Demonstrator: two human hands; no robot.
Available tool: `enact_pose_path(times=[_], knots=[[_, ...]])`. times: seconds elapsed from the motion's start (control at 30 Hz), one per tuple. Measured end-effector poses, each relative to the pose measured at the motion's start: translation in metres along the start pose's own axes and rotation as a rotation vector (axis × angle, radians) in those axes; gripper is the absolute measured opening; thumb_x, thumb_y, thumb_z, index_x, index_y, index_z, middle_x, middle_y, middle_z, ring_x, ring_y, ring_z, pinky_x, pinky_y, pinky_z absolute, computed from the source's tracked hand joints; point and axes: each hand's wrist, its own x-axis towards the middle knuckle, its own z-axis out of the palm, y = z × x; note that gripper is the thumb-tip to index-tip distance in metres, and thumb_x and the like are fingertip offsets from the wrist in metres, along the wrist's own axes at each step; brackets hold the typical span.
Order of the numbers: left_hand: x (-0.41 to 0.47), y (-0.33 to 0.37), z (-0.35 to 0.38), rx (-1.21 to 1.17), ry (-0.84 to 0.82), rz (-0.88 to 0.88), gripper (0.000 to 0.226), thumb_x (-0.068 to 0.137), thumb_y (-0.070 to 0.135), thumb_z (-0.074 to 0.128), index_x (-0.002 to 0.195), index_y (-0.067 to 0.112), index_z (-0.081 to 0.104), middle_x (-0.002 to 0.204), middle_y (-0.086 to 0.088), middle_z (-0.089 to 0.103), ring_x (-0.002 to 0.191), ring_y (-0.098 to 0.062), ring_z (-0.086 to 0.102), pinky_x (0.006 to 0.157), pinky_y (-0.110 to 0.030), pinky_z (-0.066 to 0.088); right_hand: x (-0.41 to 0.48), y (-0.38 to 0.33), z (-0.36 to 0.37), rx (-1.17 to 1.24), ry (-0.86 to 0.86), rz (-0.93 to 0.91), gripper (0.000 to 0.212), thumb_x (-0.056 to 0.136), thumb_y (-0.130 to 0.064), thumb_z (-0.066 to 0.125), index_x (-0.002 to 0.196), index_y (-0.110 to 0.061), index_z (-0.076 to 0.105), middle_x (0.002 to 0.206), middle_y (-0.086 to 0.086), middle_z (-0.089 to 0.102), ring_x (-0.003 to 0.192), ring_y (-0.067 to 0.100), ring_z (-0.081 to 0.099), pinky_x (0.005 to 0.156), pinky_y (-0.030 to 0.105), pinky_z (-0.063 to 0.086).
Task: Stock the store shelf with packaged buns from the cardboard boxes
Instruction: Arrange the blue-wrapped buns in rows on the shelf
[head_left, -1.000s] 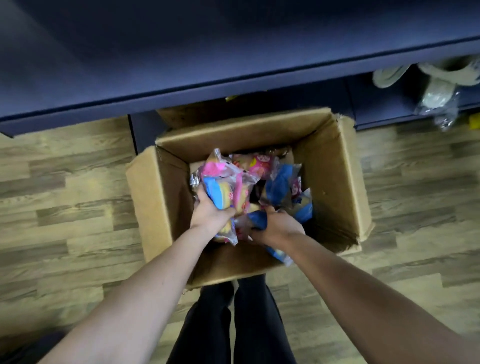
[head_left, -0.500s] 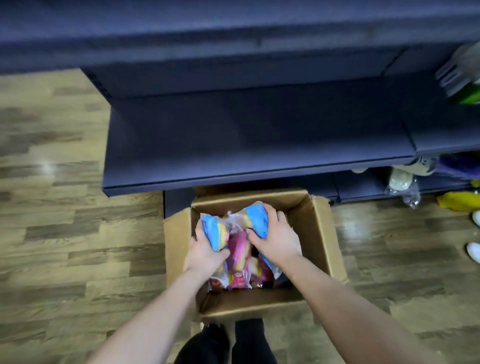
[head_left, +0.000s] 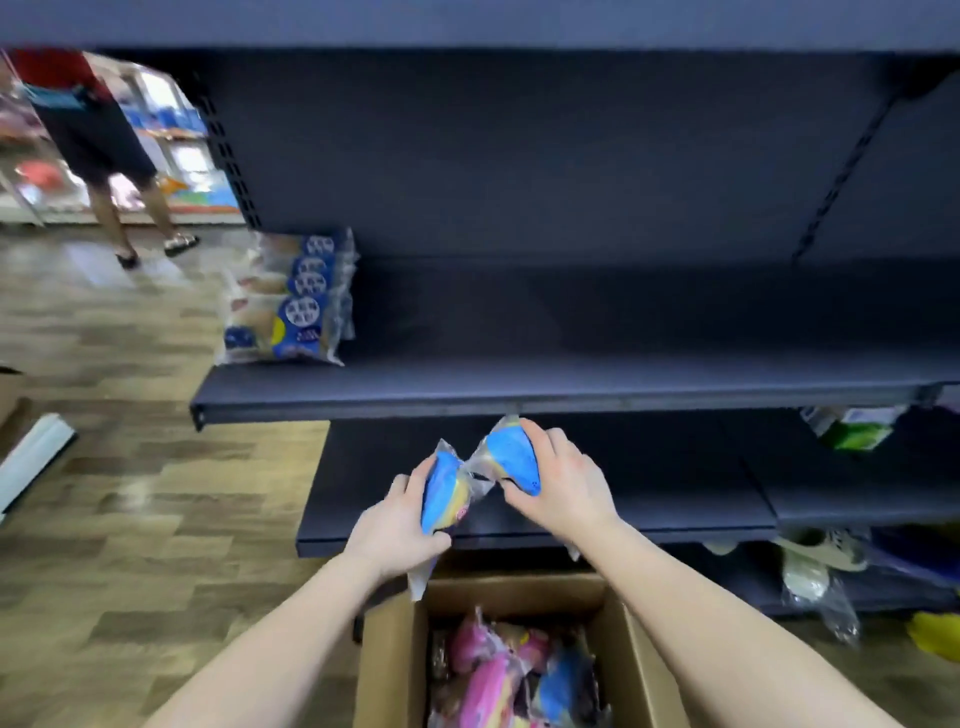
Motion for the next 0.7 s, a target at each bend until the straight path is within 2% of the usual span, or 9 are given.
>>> enact_pose_path(times=[0.1, 0.2, 0.3, 0.4, 0.5, 0.63, 0.7], knots=[[0.000, 0.006, -0.041, 0.091, 0.049, 0.096, 0.095, 0.069, 0.042, 0.059, 0.148, 0.040, 0.006, 0.127, 0.006, 0.043, 0.097, -0.022, 0.061, 0.076, -0.030, 0.047, 0.009, -0.003, -0.030, -0.013, -0.065, -0.044, 0.076, 0.082, -0.060, 0.051, 0.146, -0.031, 0.021, 0.122, -0.003, 0.048, 0.107, 0.021, 0.056, 0.083, 0.032, 0.048], [0.000, 0.010, -0.073, 0.202, 0.038, 0.195, 0.092, 0.065, 0.048, 0.055, 0.146, 0.043, 0.011, 0.130, 0.007, 0.047, 0.103, -0.024, 0.060, 0.082, -0.032, 0.048, 0.020, -0.002, -0.052, 0.107, -0.162, -0.054, 0.074, 0.080, -0.059, 0.056, 0.142, -0.032, 0.028, 0.126, -0.001, 0.051, 0.115, 0.022, 0.053, 0.093, 0.032, 0.044], [0.001, 0.012, -0.097, 0.311, 0.040, 0.300, 0.089, 0.062, 0.052, 0.049, 0.144, 0.043, 0.016, 0.132, 0.006, 0.050, 0.111, -0.022, 0.057, 0.086, -0.032, 0.048, 0.028, -0.001, -0.070, 0.070, -0.203, -0.141, 0.072, 0.077, -0.060, 0.056, 0.139, -0.034, 0.032, 0.123, 0.000, 0.054, 0.114, 0.022, 0.053, 0.093, 0.032, 0.042], [0.008, 0.013, -0.123, 0.312, 0.098, 0.357, 0.085, 0.063, 0.051, 0.050, 0.142, 0.045, 0.020, 0.133, 0.008, 0.049, 0.113, -0.020, 0.056, 0.088, -0.032, 0.047, 0.039, -0.010, -0.090, 0.113, -0.118, -0.196, 0.075, 0.066, -0.069, 0.046, 0.134, -0.039, 0.036, 0.118, -0.004, 0.055, 0.109, 0.020, 0.056, 0.091, 0.031, 0.045], [0.022, 0.015, -0.147, 0.280, 0.193, 0.378, 0.082, 0.068, 0.047, 0.055, 0.143, 0.042, 0.021, 0.129, 0.008, 0.049, 0.102, -0.022, 0.060, 0.078, -0.032, 0.048, 0.060, -0.024, -0.109, 0.134, 0.035, -0.174, 0.065, 0.074, -0.060, 0.056, 0.133, -0.041, 0.036, 0.115, -0.006, 0.052, 0.100, 0.019, 0.059, 0.085, 0.034, 0.049], [0.043, 0.017, -0.158, 0.346, 0.301, 0.323, 0.079, 0.076, 0.043, 0.056, 0.146, 0.034, 0.019, 0.125, 0.002, 0.046, 0.089, -0.026, 0.062, 0.061, -0.030, 0.042, 0.086, -0.041, -0.112, 0.060, 0.178, -0.023, 0.065, 0.081, -0.054, 0.058, 0.139, -0.038, 0.034, 0.116, 0.000, 0.052, 0.098, 0.025, 0.060, 0.080, 0.036, 0.051], [0.056, 0.017, -0.155, 0.391, 0.325, 0.273, 0.078, 0.078, 0.041, 0.055, 0.147, 0.031, 0.018, 0.126, -0.002, 0.046, 0.090, -0.028, 0.062, 0.059, -0.030, 0.039, 0.097, -0.045, -0.104, -0.039, 0.194, 0.097, 0.067, 0.084, -0.054, 0.055, 0.142, -0.032, 0.031, 0.118, 0.005, 0.052, 0.103, 0.028, 0.058, 0.079, 0.036, 0.050]])
